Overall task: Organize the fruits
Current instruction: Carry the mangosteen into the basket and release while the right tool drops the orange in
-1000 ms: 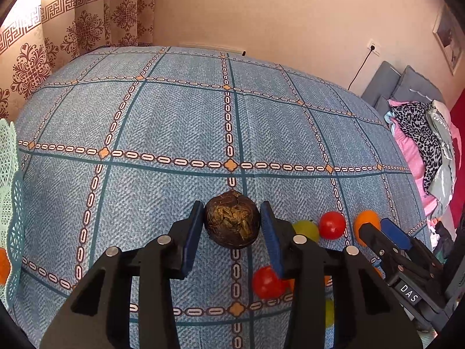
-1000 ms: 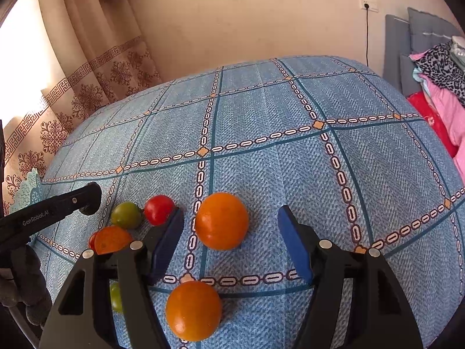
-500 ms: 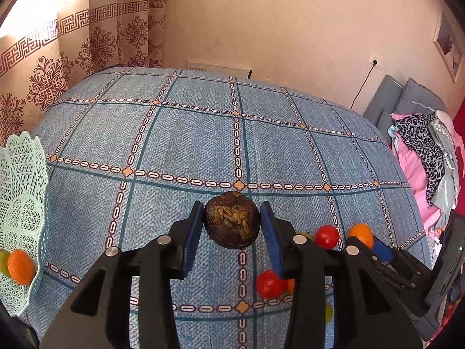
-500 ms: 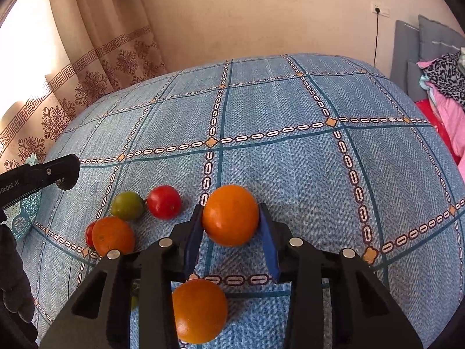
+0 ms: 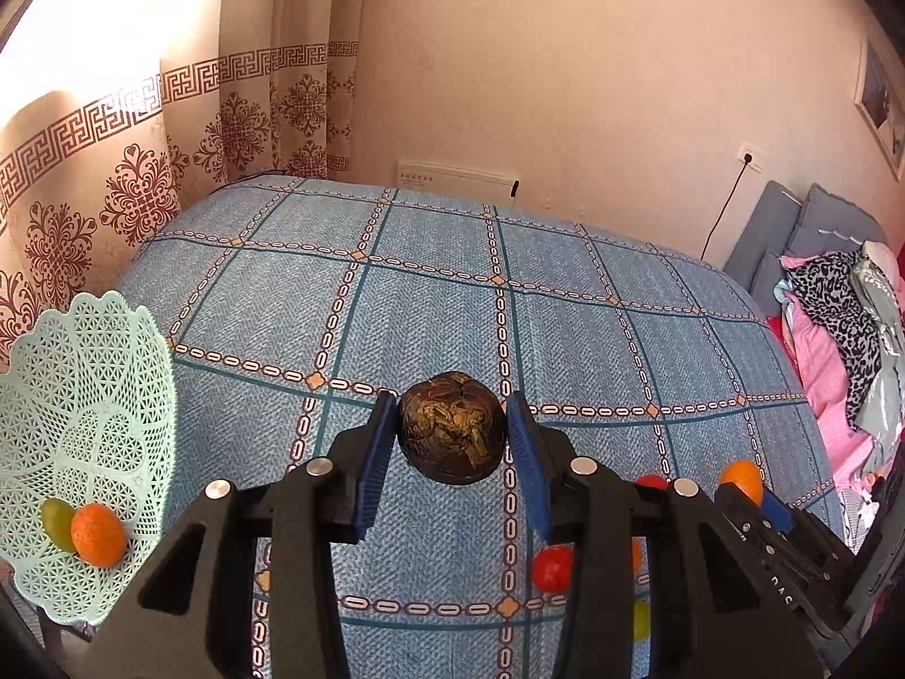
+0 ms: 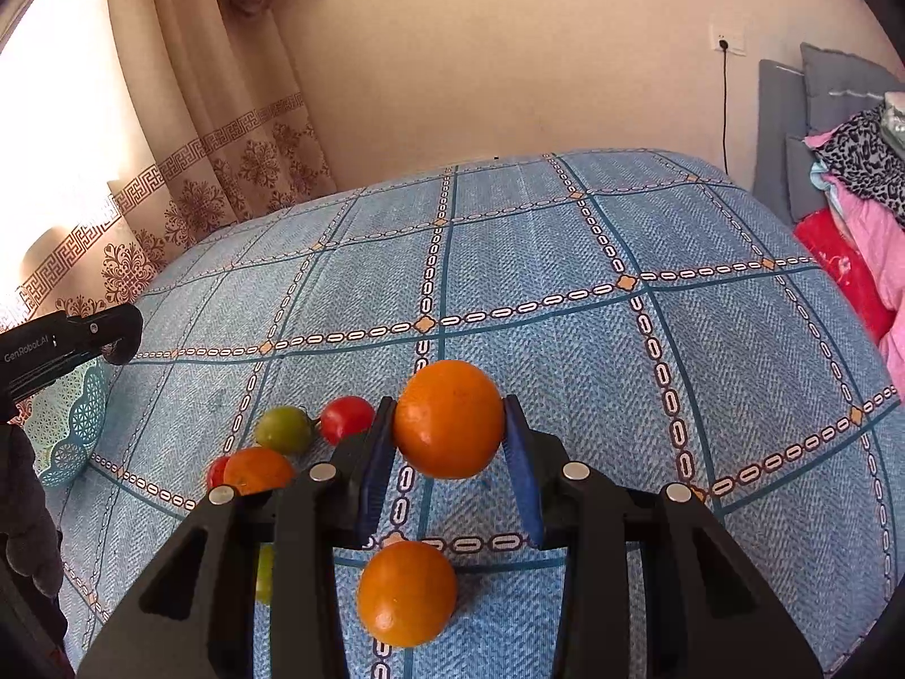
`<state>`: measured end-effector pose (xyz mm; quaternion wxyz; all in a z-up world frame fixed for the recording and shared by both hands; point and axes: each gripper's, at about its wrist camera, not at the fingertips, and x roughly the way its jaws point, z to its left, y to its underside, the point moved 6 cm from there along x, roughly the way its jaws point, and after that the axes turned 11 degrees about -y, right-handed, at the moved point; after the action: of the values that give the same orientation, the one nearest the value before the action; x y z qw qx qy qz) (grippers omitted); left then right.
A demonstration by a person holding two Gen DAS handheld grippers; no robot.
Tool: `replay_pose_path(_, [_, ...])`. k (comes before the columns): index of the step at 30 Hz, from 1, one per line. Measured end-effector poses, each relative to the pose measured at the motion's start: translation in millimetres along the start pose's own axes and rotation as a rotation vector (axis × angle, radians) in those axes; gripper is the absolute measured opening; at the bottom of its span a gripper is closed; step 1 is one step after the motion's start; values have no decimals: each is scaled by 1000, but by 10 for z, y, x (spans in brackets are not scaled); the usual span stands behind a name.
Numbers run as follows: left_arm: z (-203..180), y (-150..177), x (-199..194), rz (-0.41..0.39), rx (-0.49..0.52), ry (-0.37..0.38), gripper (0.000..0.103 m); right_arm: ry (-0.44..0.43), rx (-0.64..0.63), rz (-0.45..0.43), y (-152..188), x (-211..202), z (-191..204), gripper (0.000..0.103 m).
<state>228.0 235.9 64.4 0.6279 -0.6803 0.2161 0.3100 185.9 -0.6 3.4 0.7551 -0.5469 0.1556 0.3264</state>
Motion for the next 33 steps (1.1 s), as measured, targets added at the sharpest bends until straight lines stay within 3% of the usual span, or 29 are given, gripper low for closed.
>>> replay_pose_path(5, [212, -148, -153, -76, -21, -81, 41, -33, -13, -41, -14, -165, 97, 37])
replay_pose_path(18, [958, -345, -587, -184, -117, -197, 41, -99, -105, -81, -186, -339, 686, 37])
replay_pose_path(33, [2085, -201, -825, -219, -189, -319, 41, -310, -211, -68, -345, -205, 2062, 37])
